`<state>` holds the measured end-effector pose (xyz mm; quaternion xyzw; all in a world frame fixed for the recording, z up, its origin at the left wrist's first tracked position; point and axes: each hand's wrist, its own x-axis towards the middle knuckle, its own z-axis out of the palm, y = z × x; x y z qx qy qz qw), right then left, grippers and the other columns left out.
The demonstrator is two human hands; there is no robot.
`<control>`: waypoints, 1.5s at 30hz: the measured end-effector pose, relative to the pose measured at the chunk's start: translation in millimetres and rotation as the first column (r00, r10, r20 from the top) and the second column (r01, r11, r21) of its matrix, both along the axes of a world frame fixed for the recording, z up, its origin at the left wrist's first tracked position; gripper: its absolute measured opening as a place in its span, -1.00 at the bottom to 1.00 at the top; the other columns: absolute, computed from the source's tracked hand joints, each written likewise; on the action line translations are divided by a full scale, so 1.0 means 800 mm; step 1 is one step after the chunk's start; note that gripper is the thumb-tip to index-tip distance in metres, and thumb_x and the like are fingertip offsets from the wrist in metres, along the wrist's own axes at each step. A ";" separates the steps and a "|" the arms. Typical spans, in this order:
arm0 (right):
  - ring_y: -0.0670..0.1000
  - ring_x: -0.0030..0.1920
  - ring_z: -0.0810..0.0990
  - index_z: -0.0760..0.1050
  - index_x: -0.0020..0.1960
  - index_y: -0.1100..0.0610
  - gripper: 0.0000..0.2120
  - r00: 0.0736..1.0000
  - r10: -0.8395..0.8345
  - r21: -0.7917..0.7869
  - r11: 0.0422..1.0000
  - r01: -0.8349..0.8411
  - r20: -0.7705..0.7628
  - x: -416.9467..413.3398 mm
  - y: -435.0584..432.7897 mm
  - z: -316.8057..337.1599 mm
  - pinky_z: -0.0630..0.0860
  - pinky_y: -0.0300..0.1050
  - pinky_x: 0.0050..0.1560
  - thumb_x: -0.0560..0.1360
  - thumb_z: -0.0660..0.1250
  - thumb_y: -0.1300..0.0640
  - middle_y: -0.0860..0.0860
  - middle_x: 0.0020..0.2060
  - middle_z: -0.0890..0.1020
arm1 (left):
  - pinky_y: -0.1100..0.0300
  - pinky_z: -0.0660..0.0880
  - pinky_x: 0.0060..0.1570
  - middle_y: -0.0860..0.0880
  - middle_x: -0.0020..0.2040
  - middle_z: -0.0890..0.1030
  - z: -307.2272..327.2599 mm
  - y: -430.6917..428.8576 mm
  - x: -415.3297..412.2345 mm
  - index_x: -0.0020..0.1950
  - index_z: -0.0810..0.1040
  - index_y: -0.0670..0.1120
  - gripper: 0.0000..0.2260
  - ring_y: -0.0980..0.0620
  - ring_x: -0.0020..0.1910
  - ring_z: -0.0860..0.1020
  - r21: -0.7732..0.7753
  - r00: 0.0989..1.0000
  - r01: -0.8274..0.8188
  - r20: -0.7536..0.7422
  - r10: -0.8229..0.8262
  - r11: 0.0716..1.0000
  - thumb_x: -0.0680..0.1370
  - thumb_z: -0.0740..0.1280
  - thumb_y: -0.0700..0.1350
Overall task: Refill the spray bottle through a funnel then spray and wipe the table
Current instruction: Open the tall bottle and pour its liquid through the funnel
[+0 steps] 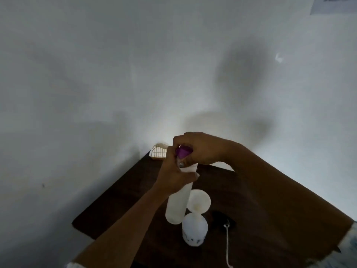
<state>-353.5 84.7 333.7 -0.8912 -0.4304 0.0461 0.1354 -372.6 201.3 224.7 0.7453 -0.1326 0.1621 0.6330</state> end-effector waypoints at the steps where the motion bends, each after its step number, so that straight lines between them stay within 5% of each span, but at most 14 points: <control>1: -0.03 0.00 0.44 0.43 0.14 0.03 -0.68 1.000 -0.010 0.009 1.000 0.010 -0.012 -0.007 -0.007 -0.003 0.44 -0.14 -0.03 0.43 0.40 0.03 0.00 0.01 0.50 | 0.23 0.52 -0.02 0.12 0.06 0.46 -0.002 -0.006 -0.007 0.17 0.25 0.14 -0.32 0.12 0.07 0.50 0.006 1.000 0.009 -0.001 -0.009 1.000 0.28 0.50 -0.35; 4: -0.05 -0.04 0.45 0.46 0.10 0.05 -0.72 0.998 -0.015 0.027 1.000 0.017 -0.068 -0.028 -0.031 -0.016 0.44 -0.16 -0.04 0.42 0.42 0.10 -0.02 -0.02 0.49 | 0.28 0.55 -0.10 0.10 0.05 0.46 -0.014 -0.026 -0.026 0.10 0.28 0.17 -0.35 0.22 -0.02 0.54 0.002 0.998 0.055 -0.023 -0.055 0.998 0.26 0.50 -0.37; 9: -0.15 -0.04 0.49 0.50 -0.13 -0.01 -0.80 0.978 0.050 -0.003 0.999 -0.052 -0.202 -0.050 -0.069 -0.029 0.42 -0.38 -0.09 0.40 0.40 0.27 -0.09 -0.03 0.51 | 0.37 0.52 -0.29 -0.07 -0.03 0.48 -0.040 -0.052 -0.048 0.16 0.30 -0.24 -0.48 0.23 -0.20 0.60 -0.062 0.978 0.169 -0.112 -0.175 0.984 0.29 0.36 -0.56; 13: -0.02 -0.01 0.53 0.54 -0.17 0.09 -0.89 0.978 -0.019 -0.008 1.000 0.018 -0.207 -0.063 -0.091 -0.022 0.47 -0.32 -0.15 0.40 0.44 0.08 0.08 0.09 0.55 | 0.33 0.53 -0.24 -0.04 -0.05 0.51 -0.054 -0.062 -0.050 0.05 0.36 -0.03 -0.48 0.13 -0.13 0.59 -0.040 0.978 0.175 -0.109 -0.179 0.984 0.26 0.47 -0.42; 16: -0.01 -0.08 0.54 0.48 -0.01 0.06 -0.72 0.985 -0.135 0.045 0.989 0.141 -0.109 -0.064 -0.099 -0.021 0.49 -0.21 -0.19 0.43 0.37 -0.11 0.01 0.00 0.56 | 0.14 0.60 -0.15 -0.14 0.02 0.54 -0.059 -0.065 -0.050 0.09 0.35 -0.02 -0.41 -0.06 -0.05 0.59 0.034 0.981 0.174 -0.092 -0.170 0.984 0.15 0.53 -0.12; 19: -0.07 -0.10 0.51 0.43 0.16 0.05 -0.53 0.975 -0.220 -0.089 0.971 0.223 0.042 -0.064 -0.097 -0.030 0.45 -0.20 -0.14 0.39 0.34 -0.24 -0.04 -0.04 0.57 | 0.21 0.58 -0.14 -0.09 0.02 0.53 -0.059 -0.070 -0.049 0.09 0.34 -0.01 -0.39 -0.01 -0.06 0.58 0.056 0.983 0.162 -0.094 -0.157 0.985 0.13 0.53 -0.10; 24: -0.05 -0.01 0.51 0.49 0.12 0.01 -0.68 0.983 -0.051 -0.011 0.999 0.050 -0.177 -0.070 -0.098 -0.023 0.47 -0.24 -0.07 0.40 0.39 0.22 -0.06 0.01 0.54 | 0.19 0.58 -0.07 -0.10 0.09 0.50 -0.064 -0.075 -0.048 0.24 0.27 0.13 -0.25 -0.04 0.02 0.57 0.045 0.981 0.188 -0.056 -0.186 0.981 0.18 0.54 -0.21; 26: -0.07 -0.04 0.49 0.46 0.16 -0.01 -0.67 0.988 -0.089 -0.003 0.996 0.090 -0.124 -0.067 -0.094 -0.026 0.45 -0.27 -0.14 0.42 0.41 0.02 -0.10 -0.05 0.51 | 0.29 0.56 -0.12 -0.02 0.05 0.49 -0.065 -0.072 -0.048 0.18 0.29 0.07 -0.31 0.00 -0.01 0.56 0.059 0.980 0.184 -0.084 -0.178 0.981 0.21 0.54 -0.32; 29: -0.06 -0.11 0.49 0.46 0.17 0.10 -0.49 0.971 -0.235 -0.128 0.963 0.239 0.046 -0.060 -0.087 -0.037 0.39 -0.26 -0.23 0.42 0.29 -0.26 -0.06 -0.12 0.53 | 0.28 0.56 -0.14 -0.01 0.01 0.50 -0.065 -0.069 -0.048 0.07 0.32 0.07 -0.38 0.08 -0.04 0.56 0.067 0.983 0.166 -0.086 -0.160 0.984 0.15 0.56 -0.19; 34: -0.12 -0.05 0.51 0.55 0.07 0.00 -0.75 0.971 -0.052 -0.037 0.998 0.045 -0.235 -0.063 -0.086 -0.028 0.45 -0.29 -0.13 0.41 0.39 0.18 -0.14 -0.07 0.53 | 0.30 0.53 -0.05 0.05 0.11 0.46 -0.067 -0.066 -0.045 0.17 0.26 0.14 -0.28 0.20 0.04 0.53 0.082 0.984 0.165 -0.078 -0.159 0.983 0.13 0.54 -0.09; 36: -0.11 -0.02 0.52 0.51 0.15 -0.02 -0.70 0.971 -0.055 0.017 0.998 0.060 -0.233 -0.062 -0.084 -0.027 0.49 -0.30 -0.11 0.42 0.40 0.09 -0.13 -0.02 0.55 | 0.39 0.50 -0.09 0.07 0.09 0.44 -0.067 -0.064 -0.044 0.19 0.25 0.09 -0.29 0.28 0.02 0.52 0.078 0.980 0.187 -0.090 -0.180 0.979 0.17 0.52 -0.20; 40: 0.02 -0.16 0.61 0.45 0.14 0.11 -0.48 0.956 -0.292 -0.151 0.947 0.284 -0.034 -0.054 -0.077 -0.036 0.55 -0.14 -0.17 0.42 0.25 -0.30 0.03 -0.09 0.62 | 0.39 0.51 -0.12 0.01 0.05 0.47 -0.070 -0.061 -0.040 0.11 0.30 0.05 -0.36 0.25 -0.01 0.54 0.082 0.978 0.198 -0.082 -0.191 0.977 0.17 0.56 -0.20; 42: 0.00 -0.29 0.63 0.47 0.06 0.11 -0.63 0.944 -0.293 -0.141 0.952 0.273 -0.152 -0.053 -0.077 -0.038 0.58 -0.20 -0.29 0.46 0.30 -0.17 0.02 -0.17 0.59 | 0.36 0.52 -0.12 -0.01 0.05 0.49 -0.068 -0.062 -0.040 0.13 0.29 0.05 -0.35 0.21 -0.01 0.55 0.079 0.975 0.210 -0.085 -0.204 0.974 0.14 0.52 -0.07; 45: -0.13 -0.19 0.52 0.49 0.05 0.02 -0.81 0.970 -0.128 -0.140 0.985 0.100 -0.205 -0.054 -0.079 -0.030 0.45 -0.33 -0.27 0.44 0.36 0.15 -0.09 -0.11 0.52 | 0.38 0.51 -0.12 0.04 0.06 0.48 -0.067 -0.063 -0.038 0.15 0.27 0.09 -0.31 0.24 -0.02 0.55 0.073 0.972 0.223 -0.089 -0.216 0.972 0.14 0.53 -0.12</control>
